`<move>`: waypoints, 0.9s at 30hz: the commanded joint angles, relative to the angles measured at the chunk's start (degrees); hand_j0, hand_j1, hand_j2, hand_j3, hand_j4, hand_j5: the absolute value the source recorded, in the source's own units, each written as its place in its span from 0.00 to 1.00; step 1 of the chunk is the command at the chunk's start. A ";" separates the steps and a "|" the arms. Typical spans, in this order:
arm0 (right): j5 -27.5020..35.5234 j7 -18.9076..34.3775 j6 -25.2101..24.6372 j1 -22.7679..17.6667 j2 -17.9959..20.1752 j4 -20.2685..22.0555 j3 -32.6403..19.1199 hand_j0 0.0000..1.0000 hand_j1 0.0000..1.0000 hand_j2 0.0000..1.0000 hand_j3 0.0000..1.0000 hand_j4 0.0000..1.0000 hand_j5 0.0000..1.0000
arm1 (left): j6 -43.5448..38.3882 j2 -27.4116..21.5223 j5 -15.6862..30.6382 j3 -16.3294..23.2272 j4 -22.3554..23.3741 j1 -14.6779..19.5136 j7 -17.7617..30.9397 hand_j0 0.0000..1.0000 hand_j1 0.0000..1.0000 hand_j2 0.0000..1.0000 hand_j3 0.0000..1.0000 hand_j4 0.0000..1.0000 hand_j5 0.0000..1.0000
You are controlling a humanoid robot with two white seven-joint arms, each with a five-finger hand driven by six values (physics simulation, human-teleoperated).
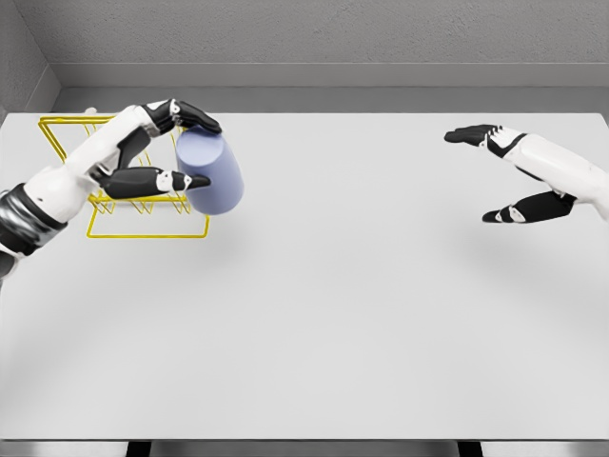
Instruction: Place the cup on the cup holder with both arms
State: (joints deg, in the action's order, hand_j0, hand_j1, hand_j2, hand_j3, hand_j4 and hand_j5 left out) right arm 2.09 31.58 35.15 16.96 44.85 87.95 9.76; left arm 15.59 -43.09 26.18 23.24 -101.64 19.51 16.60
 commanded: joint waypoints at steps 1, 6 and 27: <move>0.46 -0.03 -0.15 0.00 0.06 0.03 -0.01 1.00 1.00 1.00 1.00 1.00 1.00 | -0.03 0.02 0.36 -0.30 0.21 0.00 0.19 0.62 0.62 0.62 0.62 0.62 0.62; 0.46 -0.03 -0.15 0.09 0.06 0.12 -0.01 1.00 1.00 1.00 1.00 1.00 1.00 | 0.06 -0.06 0.27 -2.06 1.26 -0.70 0.80 0.62 0.62 0.62 0.62 0.62 0.62; 0.46 -0.03 -0.15 -2.37 0.32 -0.41 -3.61 1.00 1.00 1.00 1.00 1.00 1.00 | 0.41 0.02 0.36 -6.02 5.39 -0.79 3.09 0.62 0.62 0.62 0.62 0.62 0.62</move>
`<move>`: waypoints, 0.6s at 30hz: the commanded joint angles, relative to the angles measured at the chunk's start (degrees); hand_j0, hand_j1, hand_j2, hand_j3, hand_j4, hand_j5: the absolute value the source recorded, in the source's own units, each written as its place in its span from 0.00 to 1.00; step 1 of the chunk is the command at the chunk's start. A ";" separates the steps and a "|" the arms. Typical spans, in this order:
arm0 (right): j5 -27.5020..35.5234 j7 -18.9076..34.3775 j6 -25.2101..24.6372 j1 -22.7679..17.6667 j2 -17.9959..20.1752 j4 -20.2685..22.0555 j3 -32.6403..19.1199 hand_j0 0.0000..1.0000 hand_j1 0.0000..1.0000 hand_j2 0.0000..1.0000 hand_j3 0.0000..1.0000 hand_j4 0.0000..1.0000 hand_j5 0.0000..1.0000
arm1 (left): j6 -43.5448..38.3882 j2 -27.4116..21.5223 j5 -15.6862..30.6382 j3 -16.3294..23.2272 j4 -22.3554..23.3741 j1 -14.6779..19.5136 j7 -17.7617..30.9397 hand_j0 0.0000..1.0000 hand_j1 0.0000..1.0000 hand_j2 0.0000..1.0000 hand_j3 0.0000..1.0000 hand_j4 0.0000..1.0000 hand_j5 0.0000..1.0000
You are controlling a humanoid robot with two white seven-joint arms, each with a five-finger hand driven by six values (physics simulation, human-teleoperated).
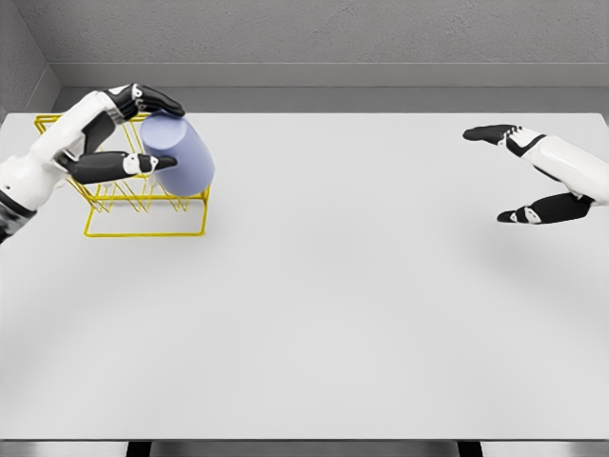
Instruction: Place the cup on the cup holder with both arms
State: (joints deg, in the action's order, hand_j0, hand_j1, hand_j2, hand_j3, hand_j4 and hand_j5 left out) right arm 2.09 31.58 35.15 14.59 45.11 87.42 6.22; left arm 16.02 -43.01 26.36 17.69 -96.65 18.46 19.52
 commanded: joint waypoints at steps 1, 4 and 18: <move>0.45 -0.03 -0.15 0.00 0.06 0.03 -0.07 1.00 1.00 1.00 1.00 1.00 1.00 | 0.06 -0.05 0.18 -0.55 0.85 0.00 0.26 0.62 0.62 0.62 0.62 0.62 0.62; 0.45 -0.03 -0.15 0.00 0.06 0.03 -0.07 1.00 1.00 1.00 1.00 1.00 1.00 | 0.15 -0.05 0.18 -1.34 0.67 -0.53 0.70 0.62 0.62 0.62 0.62 0.62 0.62; 0.45 -0.03 -0.15 -0.97 0.24 -0.32 -1.12 1.00 1.00 1.00 1.00 1.00 1.00 | -0.20 0.12 0.18 -2.13 -2.84 -1.32 0.61 0.62 0.62 0.62 0.62 0.62 0.62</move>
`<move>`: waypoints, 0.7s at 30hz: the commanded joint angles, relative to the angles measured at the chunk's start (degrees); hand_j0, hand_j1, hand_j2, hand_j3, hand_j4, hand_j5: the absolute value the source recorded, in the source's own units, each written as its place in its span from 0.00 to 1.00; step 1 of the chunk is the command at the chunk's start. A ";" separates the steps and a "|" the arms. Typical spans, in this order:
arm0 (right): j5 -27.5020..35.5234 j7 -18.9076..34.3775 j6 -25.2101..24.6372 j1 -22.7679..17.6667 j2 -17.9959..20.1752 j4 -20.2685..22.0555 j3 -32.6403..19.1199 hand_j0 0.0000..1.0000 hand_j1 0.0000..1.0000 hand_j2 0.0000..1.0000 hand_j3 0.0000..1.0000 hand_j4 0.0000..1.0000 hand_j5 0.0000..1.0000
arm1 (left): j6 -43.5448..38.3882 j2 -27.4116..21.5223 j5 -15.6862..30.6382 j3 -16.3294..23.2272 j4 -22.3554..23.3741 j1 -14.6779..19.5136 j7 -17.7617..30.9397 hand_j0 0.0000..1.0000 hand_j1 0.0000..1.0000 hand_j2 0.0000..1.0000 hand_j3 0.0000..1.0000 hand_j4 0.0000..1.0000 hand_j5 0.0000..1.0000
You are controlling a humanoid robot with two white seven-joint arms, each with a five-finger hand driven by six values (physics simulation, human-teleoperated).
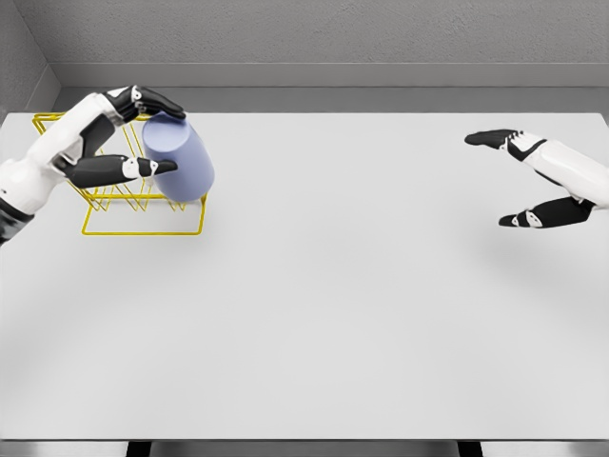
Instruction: Place the cup on the cup holder with both arms
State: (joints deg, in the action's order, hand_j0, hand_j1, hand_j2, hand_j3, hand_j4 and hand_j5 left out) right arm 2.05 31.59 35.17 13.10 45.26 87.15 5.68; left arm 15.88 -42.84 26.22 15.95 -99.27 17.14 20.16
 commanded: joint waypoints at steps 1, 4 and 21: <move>0.50 -0.03 -0.17 0.00 0.09 0.04 -0.93 1.00 1.00 1.00 1.00 1.00 1.00 | -0.06 -0.05 0.32 -0.39 -0.22 0.00 -0.03 0.62 0.62 0.62 0.62 0.62 0.62; 0.59 -0.03 -0.17 -0.35 0.18 0.39 -1.28 1.00 1.00 1.00 1.00 1.00 1.00 | -0.15 -0.05 0.32 -1.01 -0.31 0.00 -0.03 0.62 0.62 0.62 0.62 0.62 0.62; 0.41 -0.03 -0.17 -2.73 0.27 0.39 -4.62 1.00 1.00 1.00 1.00 1.00 1.00 | -0.24 -0.23 0.32 -5.40 -0.75 -1.67 0.32 0.62 0.62 0.62 0.62 0.62 0.62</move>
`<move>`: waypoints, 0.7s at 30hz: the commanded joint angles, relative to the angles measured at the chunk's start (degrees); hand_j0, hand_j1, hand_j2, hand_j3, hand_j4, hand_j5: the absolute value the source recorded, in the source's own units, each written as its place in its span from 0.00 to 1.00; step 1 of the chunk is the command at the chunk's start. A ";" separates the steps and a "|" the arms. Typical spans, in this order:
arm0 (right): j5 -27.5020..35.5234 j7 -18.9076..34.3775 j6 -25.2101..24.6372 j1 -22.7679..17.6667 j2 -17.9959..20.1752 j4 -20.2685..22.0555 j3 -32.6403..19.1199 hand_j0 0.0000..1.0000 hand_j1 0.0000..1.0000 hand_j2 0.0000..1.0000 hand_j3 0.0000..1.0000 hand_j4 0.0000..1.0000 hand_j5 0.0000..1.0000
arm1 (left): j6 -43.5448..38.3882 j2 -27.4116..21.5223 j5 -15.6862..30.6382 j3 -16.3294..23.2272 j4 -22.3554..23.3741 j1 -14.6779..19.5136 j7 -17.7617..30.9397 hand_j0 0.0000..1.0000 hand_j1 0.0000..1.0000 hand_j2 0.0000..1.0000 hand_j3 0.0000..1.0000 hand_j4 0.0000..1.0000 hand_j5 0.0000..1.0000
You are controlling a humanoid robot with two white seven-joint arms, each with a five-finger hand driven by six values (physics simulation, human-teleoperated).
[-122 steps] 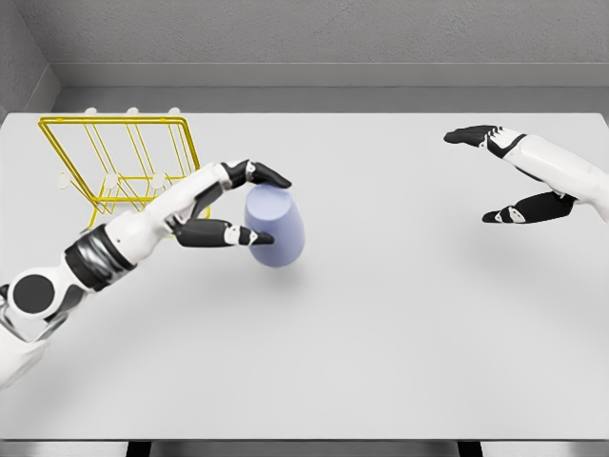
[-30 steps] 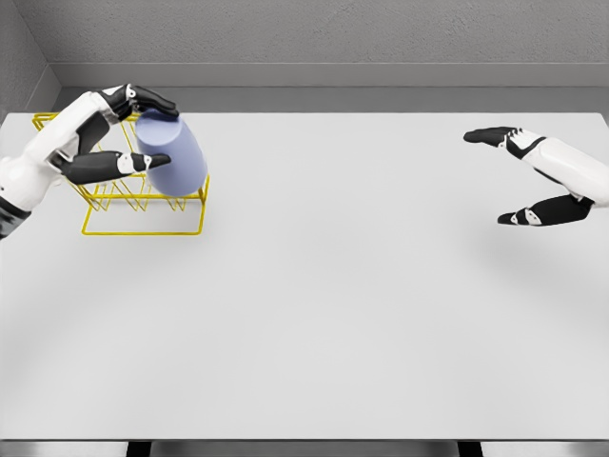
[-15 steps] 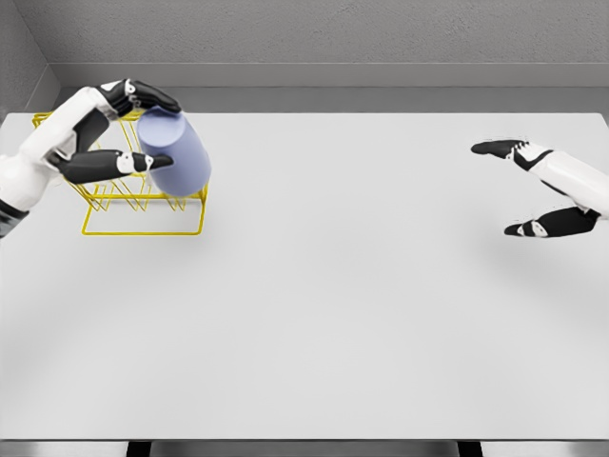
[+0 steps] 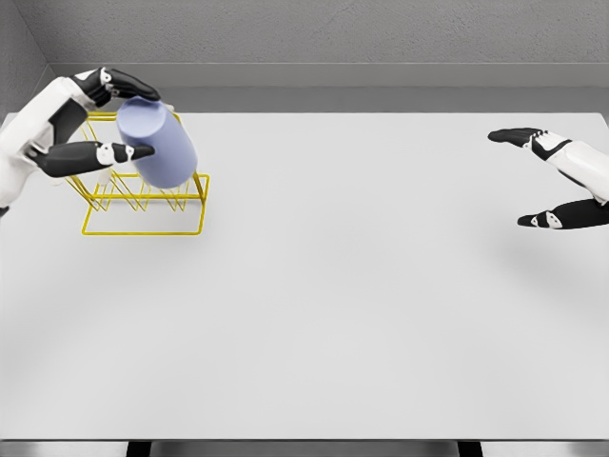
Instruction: Place the cup on the cup holder with both arms
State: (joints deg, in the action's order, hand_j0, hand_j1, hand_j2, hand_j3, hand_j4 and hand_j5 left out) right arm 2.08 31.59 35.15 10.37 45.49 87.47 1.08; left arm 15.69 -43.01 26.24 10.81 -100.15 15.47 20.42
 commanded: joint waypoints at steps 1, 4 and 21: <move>0.39 -0.04 -0.15 0.00 0.04 -0.28 -0.02 1.00 1.00 1.00 1.00 1.00 1.00 | -0.04 -0.06 0.30 -0.35 0.30 0.00 0.06 0.62 0.62 0.62 0.62 0.62 0.62; 0.30 -0.04 -0.15 0.00 0.04 -0.98 -0.02 1.00 1.00 1.00 1.00 1.00 1.00 | -0.04 -0.06 0.30 -1.14 0.48 -0.09 0.06 0.62 0.62 0.62 0.62 0.62 0.62; 0.30 -0.04 -0.15 0.09 -0.13 -1.16 -0.02 1.00 1.00 1.00 1.00 1.00 1.00 | 0.57 0.38 0.30 -1.40 4.70 -0.53 0.50 0.62 0.62 0.62 0.62 0.62 0.62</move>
State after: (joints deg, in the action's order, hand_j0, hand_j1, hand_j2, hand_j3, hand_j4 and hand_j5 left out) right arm 1.92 31.58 35.15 10.37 45.30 86.26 1.06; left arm 16.27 -42.69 26.21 9.42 -95.86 14.94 20.83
